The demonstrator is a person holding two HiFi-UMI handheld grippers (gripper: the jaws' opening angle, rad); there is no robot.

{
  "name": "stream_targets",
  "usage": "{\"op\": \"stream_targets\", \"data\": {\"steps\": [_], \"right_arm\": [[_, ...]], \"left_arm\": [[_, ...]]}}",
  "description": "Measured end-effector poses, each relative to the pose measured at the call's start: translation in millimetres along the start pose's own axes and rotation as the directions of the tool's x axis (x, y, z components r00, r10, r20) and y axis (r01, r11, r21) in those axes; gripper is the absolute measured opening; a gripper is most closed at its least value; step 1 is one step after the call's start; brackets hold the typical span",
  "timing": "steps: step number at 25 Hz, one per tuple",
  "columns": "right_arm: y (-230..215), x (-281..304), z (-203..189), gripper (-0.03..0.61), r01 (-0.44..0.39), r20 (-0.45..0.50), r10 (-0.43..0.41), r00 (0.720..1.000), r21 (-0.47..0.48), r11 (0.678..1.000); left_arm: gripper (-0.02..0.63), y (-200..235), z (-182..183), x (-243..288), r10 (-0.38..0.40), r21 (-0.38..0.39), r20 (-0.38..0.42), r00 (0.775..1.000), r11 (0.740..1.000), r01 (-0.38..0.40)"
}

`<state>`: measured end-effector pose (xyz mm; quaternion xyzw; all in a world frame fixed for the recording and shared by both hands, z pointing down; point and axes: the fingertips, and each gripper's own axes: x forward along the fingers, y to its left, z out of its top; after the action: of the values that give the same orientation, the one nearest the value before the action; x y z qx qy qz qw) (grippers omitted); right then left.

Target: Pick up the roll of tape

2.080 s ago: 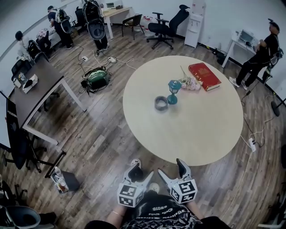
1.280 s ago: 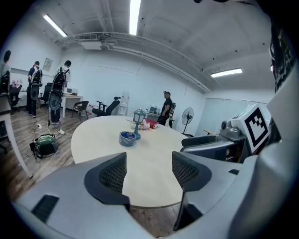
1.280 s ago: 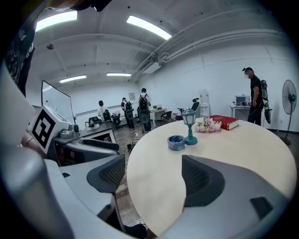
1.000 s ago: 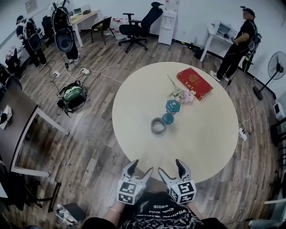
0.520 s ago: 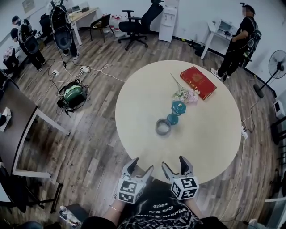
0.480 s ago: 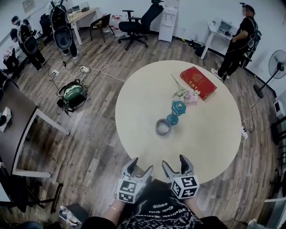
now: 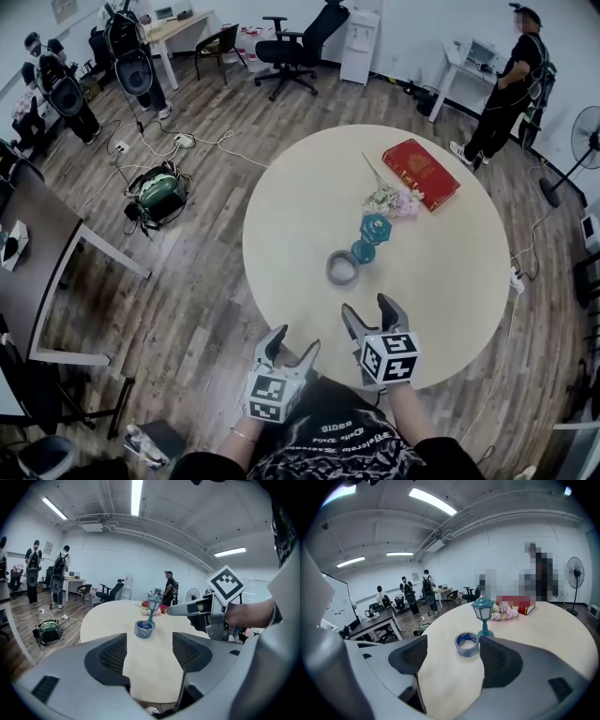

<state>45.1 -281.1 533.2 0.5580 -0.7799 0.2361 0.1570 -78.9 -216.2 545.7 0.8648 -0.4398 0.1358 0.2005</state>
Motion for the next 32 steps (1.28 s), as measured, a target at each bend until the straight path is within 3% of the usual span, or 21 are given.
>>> {"op": "stream_targets", "data": {"steps": [16, 24, 32], "right_arm": [[-42.9, 82.2, 14.4, 0.319, -0.013, -0.154, 0.013, 0.988, 0.005, 1.0], [-56.6, 126.7, -4.9, 0.313, -0.004, -0.268, 0.003, 0.964, -0.003, 1.0], [-72.4, 153.9, -28.1, 0.304, 0.036, -0.39, -0.02, 0.921, 0.035, 0.999]], "left_arm": [[0.322, 7.6, 5.9, 6.7, 0.049, 0.022, -0.015, 0.999, 0.999, -0.048], [0.322, 13.2, 6.8, 9.9, 0.053, 0.033, -0.024, 0.998, 0.998, -0.052], [0.322, 24.0, 5.1, 6.9, 0.075, 0.008, -0.047, 0.996, 0.997, -0.074]]}}
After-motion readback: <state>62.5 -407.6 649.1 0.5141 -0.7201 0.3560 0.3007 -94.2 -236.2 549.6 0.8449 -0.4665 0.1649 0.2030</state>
